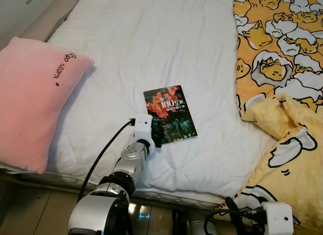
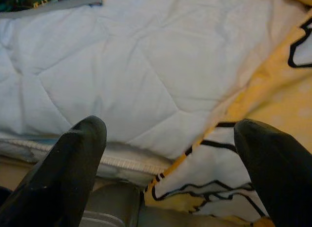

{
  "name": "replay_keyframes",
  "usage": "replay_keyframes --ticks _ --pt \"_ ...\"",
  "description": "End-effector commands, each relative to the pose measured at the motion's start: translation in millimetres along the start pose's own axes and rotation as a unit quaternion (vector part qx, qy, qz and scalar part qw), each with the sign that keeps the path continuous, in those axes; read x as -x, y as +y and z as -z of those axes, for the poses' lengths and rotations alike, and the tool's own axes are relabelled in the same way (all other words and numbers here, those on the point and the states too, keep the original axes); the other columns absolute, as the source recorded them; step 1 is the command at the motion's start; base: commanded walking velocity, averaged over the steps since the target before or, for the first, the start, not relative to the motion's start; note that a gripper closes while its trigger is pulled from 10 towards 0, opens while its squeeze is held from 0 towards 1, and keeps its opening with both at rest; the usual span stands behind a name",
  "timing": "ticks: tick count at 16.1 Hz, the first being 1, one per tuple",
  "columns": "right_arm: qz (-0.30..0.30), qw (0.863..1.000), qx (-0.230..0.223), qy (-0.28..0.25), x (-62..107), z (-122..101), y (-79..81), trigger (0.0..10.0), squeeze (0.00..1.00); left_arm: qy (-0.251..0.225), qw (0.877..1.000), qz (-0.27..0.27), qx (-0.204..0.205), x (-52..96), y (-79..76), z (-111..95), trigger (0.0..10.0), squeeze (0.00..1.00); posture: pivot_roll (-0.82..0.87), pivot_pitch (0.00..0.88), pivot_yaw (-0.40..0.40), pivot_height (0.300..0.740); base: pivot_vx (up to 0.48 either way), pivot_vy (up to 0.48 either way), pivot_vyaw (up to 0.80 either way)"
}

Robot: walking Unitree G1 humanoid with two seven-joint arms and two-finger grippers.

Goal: Clean up the room

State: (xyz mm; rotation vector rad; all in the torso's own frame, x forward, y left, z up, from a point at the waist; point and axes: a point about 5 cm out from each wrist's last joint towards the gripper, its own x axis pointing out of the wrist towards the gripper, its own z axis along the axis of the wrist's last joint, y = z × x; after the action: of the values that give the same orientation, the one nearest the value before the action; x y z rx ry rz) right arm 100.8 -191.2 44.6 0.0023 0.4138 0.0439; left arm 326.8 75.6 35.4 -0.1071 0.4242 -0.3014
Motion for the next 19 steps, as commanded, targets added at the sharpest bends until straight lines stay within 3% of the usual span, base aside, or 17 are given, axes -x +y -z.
replay_keyframes --ticks 1,4,6,8,10,13,15,17,18,19 --pt "0.011 1.000 -0.002 0.011 2.3 3.6 -4.2 10.0 0.00 0.086 0.995 0.055 0.007 7.2 -23.8 40.1 0.0 0.00 -0.22 0.228 -0.074 0.740 0.000 0.000 0.00" --pt "0.006 1.000 -0.003 0.007 -5.5 2.8 -3.8 10.0 0.00 0.027 0.995 0.085 0.036 2.2 -27.4 18.5 0.0 0.00 -0.19 0.219 -0.066 0.740 0.000 0.000 0.00" --pt "0.001 1.000 -0.002 -0.004 -23.5 2.1 -3.0 10.0 0.00 -0.061 0.988 0.126 0.062 1.7 -21.0 -9.8 0.0 0.00 -0.16 0.164 -0.048 0.740 0.000 0.000 0.00" --pt "0.001 1.000 -0.005 -0.025 -38.2 -5.7 -2.7 10.0 0.00 -0.107 0.979 0.168 0.039 12.6 -11.0 -17.2 0.0 0.00 -0.13 0.105 -0.037 0.740 0.000 0.000 0.00" --pt "-0.001 0.999 -0.006 -0.046 -58.3 -13.4 -3.2 10.0 0.00 -0.148 0.971 0.186 0.018 37.0 1.9 -23.2 0.0 0.00 -0.09 0.038 -0.031 0.740 0.000 0.000 0.00" --pt "0.001 0.997 -0.005 -0.080 -87.8 -29.0 -5.4 10.0 0.00 -0.197 0.963 0.183 -0.012 52.0 0.6 -41.0 0.0 0.00 -0.03 0.000 -0.021 0.740 0.000 0.000 0.00" --pt "0.000 0.993 -0.009 -0.118 -107.9 -52.2 -2.1 10.0 0.00 -0.225 0.963 0.136 -0.066 50.9 8.9 -61.0 0.0 0.00 0.00 0.000 -0.023 0.740 0.000 0.000 0.00" --pt "-0.005 0.988 -0.013 -0.154 -119.8 -73.1 0.8 10.0 0.00 -0.229 0.966 0.085 -0.087 46.4 15.4 -75.9 0.0 0.00 0.00 0.000 -0.023 0.740 0.000 0.000 0.00" --pt "-0.006 0.984 -0.014 -0.177 -123.9 -86.0 2.4 10.0 0.00 -0.231 0.966 0.063 -0.094 43.1 18.2 -82.7 10.0 0.00 0.00 0.000 -0.021 0.740 0.000 0.000 0.00" --pt "-0.006 0.978 -0.016 -0.206 -132.1 -103.3 3.9 10.0 0.00 -0.237 0.965 0.040 -0.103 37.8 21.5 -92.7 10.0 0.00 0.00 0.000 -0.014 0.740 0.000 0.000 0.00"
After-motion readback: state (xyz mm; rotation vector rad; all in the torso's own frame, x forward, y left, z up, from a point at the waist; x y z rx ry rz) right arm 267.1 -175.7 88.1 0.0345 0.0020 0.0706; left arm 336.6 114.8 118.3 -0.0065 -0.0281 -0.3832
